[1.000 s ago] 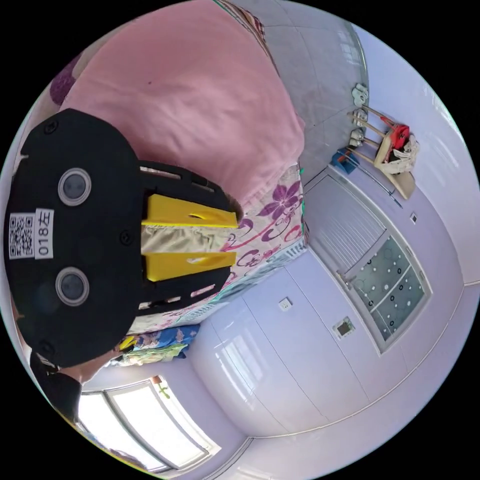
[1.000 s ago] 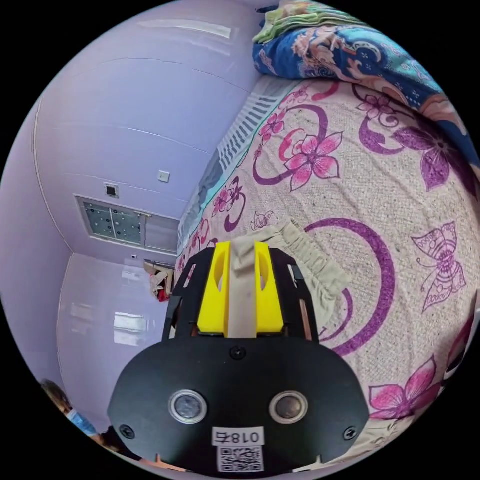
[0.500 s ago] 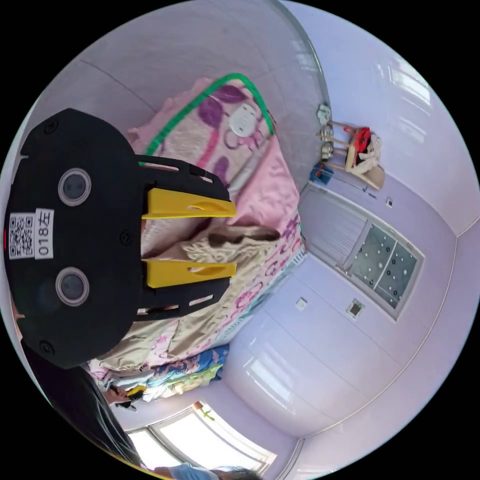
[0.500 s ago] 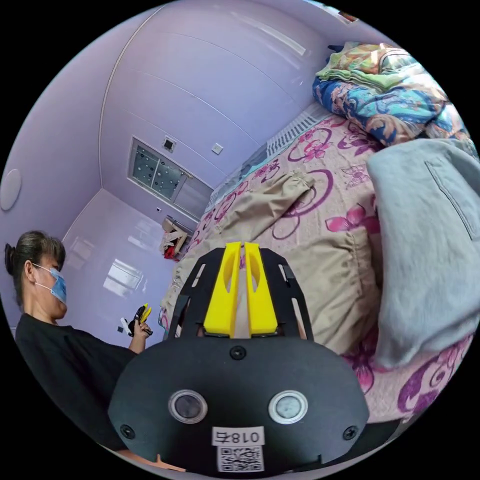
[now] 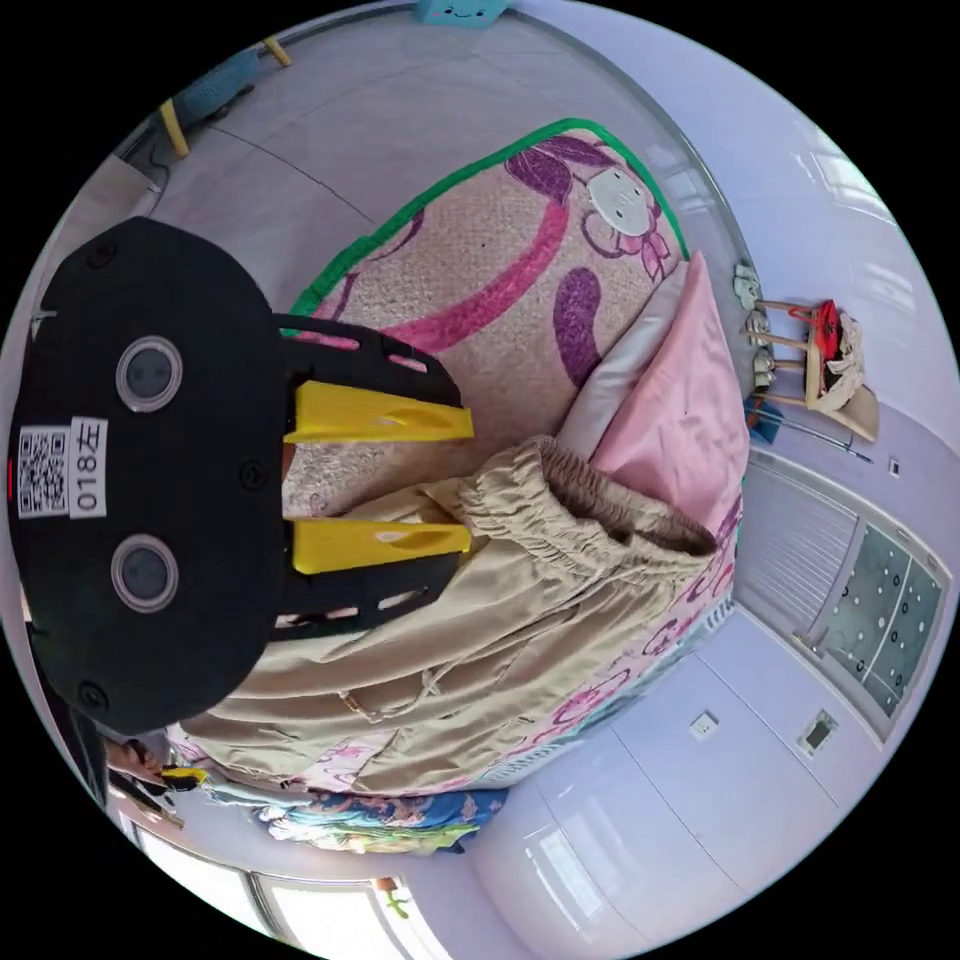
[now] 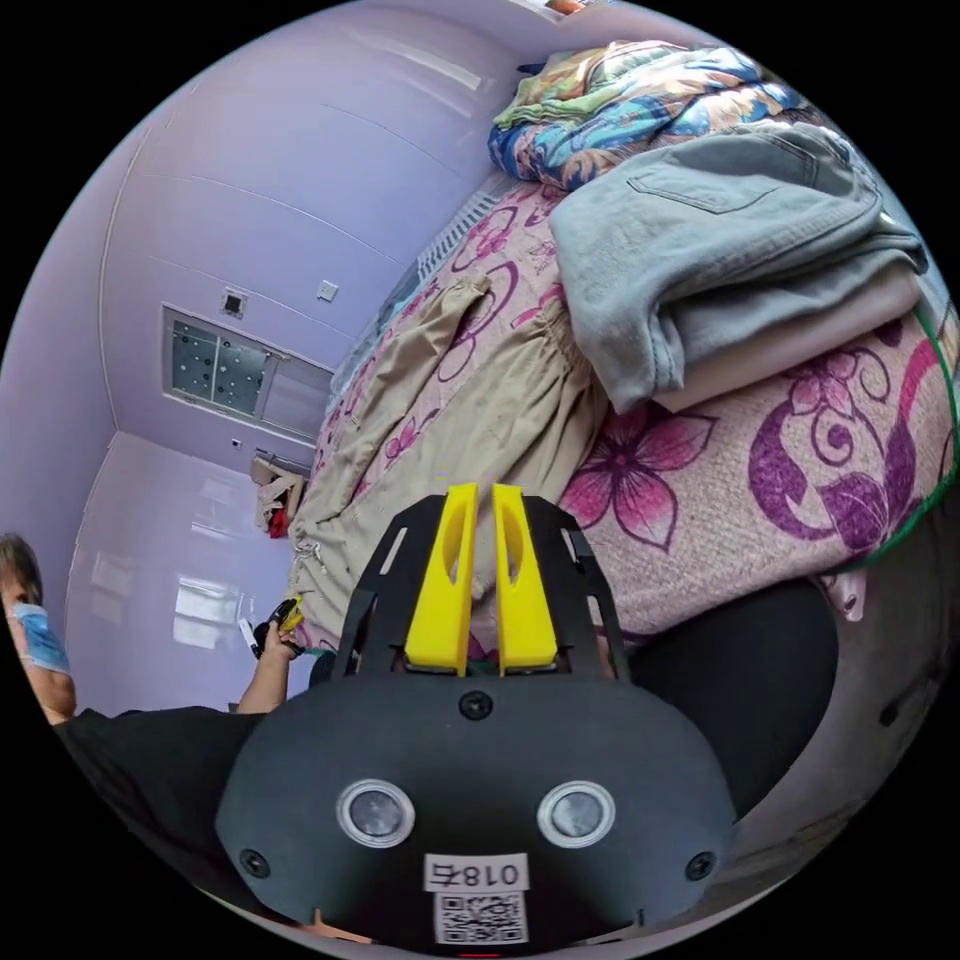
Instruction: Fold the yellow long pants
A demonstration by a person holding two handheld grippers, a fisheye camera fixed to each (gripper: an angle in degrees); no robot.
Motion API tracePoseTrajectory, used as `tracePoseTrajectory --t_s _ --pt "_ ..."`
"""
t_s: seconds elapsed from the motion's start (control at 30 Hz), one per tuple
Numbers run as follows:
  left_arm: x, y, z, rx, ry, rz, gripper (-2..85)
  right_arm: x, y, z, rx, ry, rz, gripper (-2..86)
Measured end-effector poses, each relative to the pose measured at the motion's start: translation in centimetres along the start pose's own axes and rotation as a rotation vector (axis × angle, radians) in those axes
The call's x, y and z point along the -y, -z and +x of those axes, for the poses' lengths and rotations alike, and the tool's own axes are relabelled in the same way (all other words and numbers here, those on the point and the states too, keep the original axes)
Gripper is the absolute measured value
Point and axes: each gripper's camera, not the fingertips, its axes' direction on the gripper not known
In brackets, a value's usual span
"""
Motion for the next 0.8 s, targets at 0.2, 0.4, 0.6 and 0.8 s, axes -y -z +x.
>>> tracePoseTrajectory --t_s 0.2,0.4,0.6,0.8 --pt "-1.1 6.2 -4.0 -0.151 0.026 0.165 -0.6 1.4 -0.6 1.2 -0.108 -0.059 -0.065 8.5" --pt "-1.5 6.2 -9.5 -0.233 0.129 0.106 -0.8 4.4 -3.1 2.8 0.011 -0.156 -0.086 10.7" --pt "-1.1 5.6 -10.8 -0.272 0.131 0.086 -0.8 5.0 -3.5 2.2 -0.040 -0.203 -0.079 3.5" --pt "0.4 6.5 -10.6 -0.266 0.076 0.080 -0.8 7.0 -2.6 -1.8 -0.092 -0.132 -0.111 0.6"
